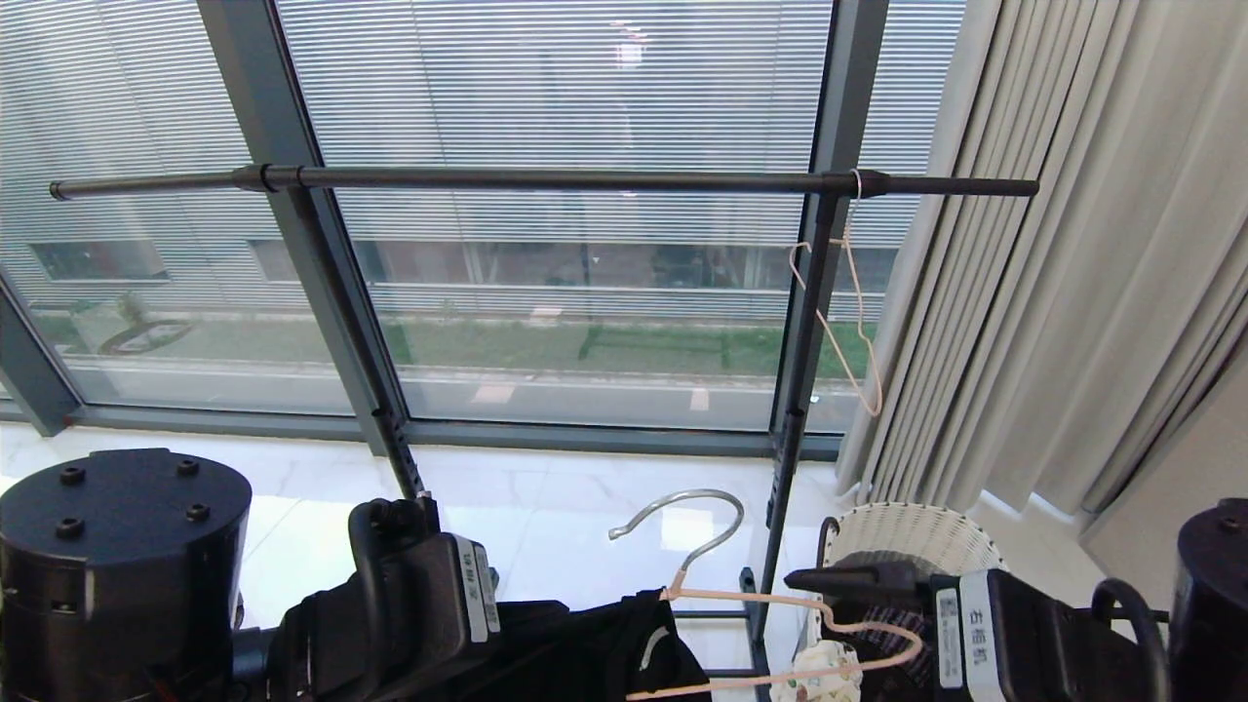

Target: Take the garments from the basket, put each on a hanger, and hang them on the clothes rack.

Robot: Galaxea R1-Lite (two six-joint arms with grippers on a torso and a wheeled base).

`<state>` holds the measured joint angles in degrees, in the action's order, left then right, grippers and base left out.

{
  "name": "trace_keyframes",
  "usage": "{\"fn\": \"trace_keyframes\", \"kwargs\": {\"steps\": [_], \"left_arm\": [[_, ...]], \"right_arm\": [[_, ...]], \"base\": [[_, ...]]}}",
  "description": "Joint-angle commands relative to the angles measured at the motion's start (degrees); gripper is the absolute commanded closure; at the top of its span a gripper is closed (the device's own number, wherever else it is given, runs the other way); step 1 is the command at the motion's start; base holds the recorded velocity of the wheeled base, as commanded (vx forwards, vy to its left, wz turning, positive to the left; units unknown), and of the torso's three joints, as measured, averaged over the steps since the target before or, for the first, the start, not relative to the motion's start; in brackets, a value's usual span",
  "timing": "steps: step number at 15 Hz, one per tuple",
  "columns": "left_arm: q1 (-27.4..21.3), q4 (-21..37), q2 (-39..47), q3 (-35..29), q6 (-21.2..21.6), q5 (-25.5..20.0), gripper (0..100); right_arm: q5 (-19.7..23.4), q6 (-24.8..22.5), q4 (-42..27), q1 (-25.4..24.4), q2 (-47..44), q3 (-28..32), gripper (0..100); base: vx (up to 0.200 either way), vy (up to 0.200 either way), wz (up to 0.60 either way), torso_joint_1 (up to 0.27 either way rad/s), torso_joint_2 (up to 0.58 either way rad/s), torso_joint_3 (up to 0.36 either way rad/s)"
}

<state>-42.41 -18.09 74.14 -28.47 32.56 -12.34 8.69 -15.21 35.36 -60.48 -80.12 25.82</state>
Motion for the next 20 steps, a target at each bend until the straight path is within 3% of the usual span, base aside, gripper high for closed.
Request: {"fn": "trace_keyframes", "kwargs": {"steps": [1,7,11,13,17,20], "left_arm": [[1.19,-0.1,-0.32,0.34,0.05,0.3,100],[10.77,-7.05,-2.07,-0.01,-1.36,3.02,100],[13.23,-7.05,-3.83,-4.32,-2.68,2.58,100],[13.06,-6.96,-3.22,-9.77,-8.74,3.37,100],[12.88,-6.87,-3.39,-11.26,-8.65,3.72,100],[12.0,-6.87,-3.39,-11.26,-8.39,3.72,100]], "right_arm": [[-0.08,0.01,0.06,2.82,0.14,0.11,0],[-0.25,0.36,0.76,4.93,-1.71,0.37,0],[-0.52,2.47,10.51,6.95,-9.18,0.81,0],[-6.49,8.18,17.72,6.69,-17.27,6.35,0],[-13.7,18.03,18.51,6.69,-25.7,19.0,0],[-14.23,18.91,18.51,5.9,-27.81,20.59,0]], "base": [[0.0,0.0,0.0,0.0,0.0,0.0],[0.0,0.0,0.0,0.0,0.0,0.0],[0.0,0.0,0.0,0.0,0.0,0.0],[0.0,0.0,0.0,0.0,0.0,0.0],[0.0,0.0,0.0,0.0,0.0,0.0],[0.0,0.0,0.0,0.0,0.0,0.0]]}}
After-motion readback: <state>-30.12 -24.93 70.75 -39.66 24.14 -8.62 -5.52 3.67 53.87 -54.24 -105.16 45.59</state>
